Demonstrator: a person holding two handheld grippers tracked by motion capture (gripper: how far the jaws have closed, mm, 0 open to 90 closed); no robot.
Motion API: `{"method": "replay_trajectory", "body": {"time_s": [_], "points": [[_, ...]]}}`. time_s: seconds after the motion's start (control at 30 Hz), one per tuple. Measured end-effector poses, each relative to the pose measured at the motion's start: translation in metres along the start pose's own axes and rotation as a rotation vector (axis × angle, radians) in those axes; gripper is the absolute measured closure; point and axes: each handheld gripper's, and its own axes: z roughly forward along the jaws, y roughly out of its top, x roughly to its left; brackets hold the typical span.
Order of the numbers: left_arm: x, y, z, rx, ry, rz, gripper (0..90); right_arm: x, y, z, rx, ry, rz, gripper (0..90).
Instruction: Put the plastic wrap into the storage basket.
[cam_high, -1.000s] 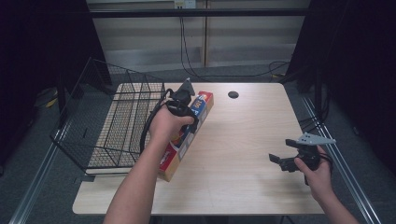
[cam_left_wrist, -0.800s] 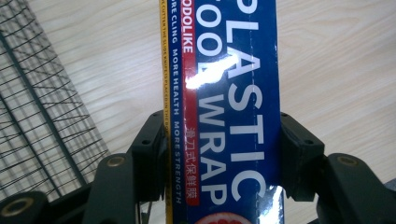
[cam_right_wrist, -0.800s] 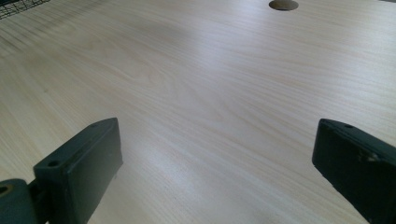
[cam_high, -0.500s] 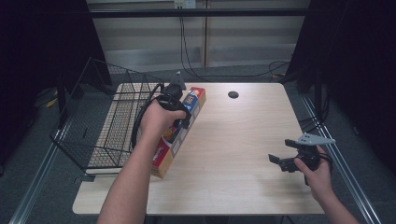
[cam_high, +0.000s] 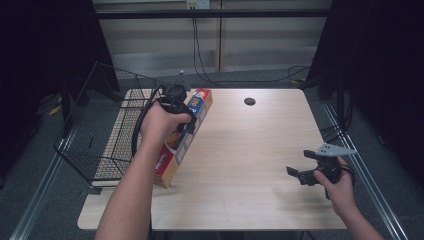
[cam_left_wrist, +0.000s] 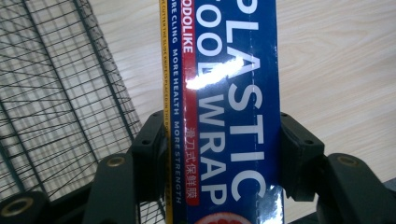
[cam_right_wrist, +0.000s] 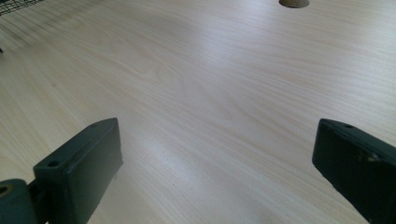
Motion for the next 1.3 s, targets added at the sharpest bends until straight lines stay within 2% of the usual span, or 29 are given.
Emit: {"method": "replay_trajectory", "body": {"time_s": [0.1,0.17,0.2,0.23,0.3,0.33,0.47,0.5,0.57,0.63,0.67,0.8,1.3], "points": [[0.003,-0.001,-0.004,-0.011,0.005,-0.024,44.3,0.0,0.0,-0.001,0.001,0.001,0.002,1.0],[0.005,-0.001,-0.006,-0.001,0.009,-0.018,44.3,0.0,0.0,-0.001,0.0,0.0,0.004,1.0],[0.005,-0.002,-0.006,-0.016,0.003,-0.039,44.3,0.0,0.0,-0.001,0.0,0.0,0.004,1.0],[0.008,-0.002,-0.008,-0.006,0.008,-0.025,44.3,0.0,0.0,-0.001,-0.001,0.001,0.002,1.0],[0.01,-0.002,-0.011,-0.003,0.016,-0.024,44.3,0.0,0.0,-0.001,0.002,0.003,0.003,1.0],[0.012,-0.003,-0.013,-0.014,0.014,-0.049,44.3,0.0,0.0,-0.001,0.002,0.0,0.005,1.0],[0.017,-0.004,-0.017,-0.021,0.012,-0.061,44.3,0.0,-0.001,-0.001,0.003,-0.002,0.006,1.0],[0.017,-0.005,-0.018,-0.026,0.013,-0.075,44.3,0.0,-0.001,-0.001,0.003,-0.001,0.006,1.0],[0.021,-0.006,-0.021,-0.022,0.018,-0.068,44.3,0.0,-0.001,-0.001,0.003,-0.002,0.006,1.0],[0.023,-0.007,-0.023,-0.024,0.026,-0.083,44.4,0.0,0.0,-0.001,0.003,-0.001,0.006,1.0],[0.025,-0.007,-0.024,-0.02,0.032,-0.075,44.3,0.0,0.0,-0.001,0.003,-0.003,0.005,1.0],[0.029,-0.009,-0.028,-0.027,0.025,-0.089,44.3,0.0,0.0,-0.001,0.0,-0.003,0.003,1.0],[0.042,-0.013,-0.047,-0.036,0.045,-0.111,44.3,-0.001,0.0,-0.001,-0.002,-0.007,0.0,1.0]]}}
